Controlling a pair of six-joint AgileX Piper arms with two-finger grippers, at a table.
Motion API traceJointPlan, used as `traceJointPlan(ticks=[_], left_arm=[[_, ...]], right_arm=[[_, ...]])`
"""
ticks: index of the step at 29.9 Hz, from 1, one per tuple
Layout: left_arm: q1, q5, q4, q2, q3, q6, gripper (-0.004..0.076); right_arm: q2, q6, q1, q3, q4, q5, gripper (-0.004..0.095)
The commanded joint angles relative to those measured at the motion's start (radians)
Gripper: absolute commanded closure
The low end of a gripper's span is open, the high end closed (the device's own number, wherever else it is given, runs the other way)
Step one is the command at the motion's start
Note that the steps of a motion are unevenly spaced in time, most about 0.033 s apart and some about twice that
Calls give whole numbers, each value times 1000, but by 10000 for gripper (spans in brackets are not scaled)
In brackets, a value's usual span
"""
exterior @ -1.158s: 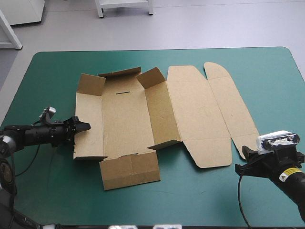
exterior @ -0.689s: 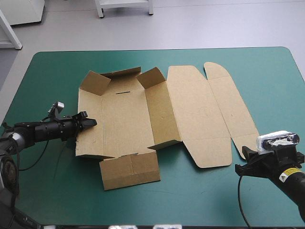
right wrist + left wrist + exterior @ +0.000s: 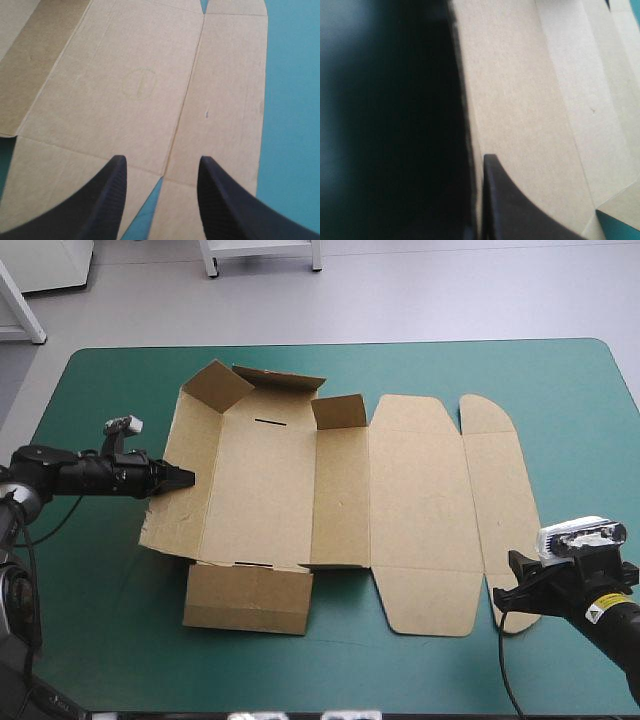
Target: Fold the box
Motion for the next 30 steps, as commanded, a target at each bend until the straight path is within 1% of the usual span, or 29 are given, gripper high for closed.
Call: traceJointPlan(ticks=[1, 4, 7, 12, 16, 19, 21, 25, 27, 30], left_arm=[[-64, 57, 136, -33, -172, -18, 732], [-131, 86, 215, 1, -279, -43, 732], [-207, 125, 296, 50, -391, -36, 732], [-360, 116, 542, 127, -610, 35, 732], [-451, 37, 647, 177, -755, 67, 732], [-508, -22, 644, 215, -848, 184, 732], [-546, -88, 647, 233, -886, 258, 732], [-612, -204, 647, 239, -905, 440, 732], [-637, -223, 647, 237, -906, 517, 732], [-684, -245, 681, 209, -897, 517, 732]], right_arm=[[9, -3, -6, -37, -8, -52, 490], [9, -3, -6, -37, -8, -52, 490], [9, -3, -6, -37, -8, -51, 490], [9, -3, -6, -37, -5, -49, 490], [9, 0, -6, -37, 2, -47, 490], [9, 0, -6, -37, 3, -47, 490], [9, 0, -6, -37, 3, -47, 491], [9, 0, -6, -37, 3, -47, 490], [9, 0, -6, -37, 3, -47, 490], [9, 0, -6, -37, 3, -49, 490]])
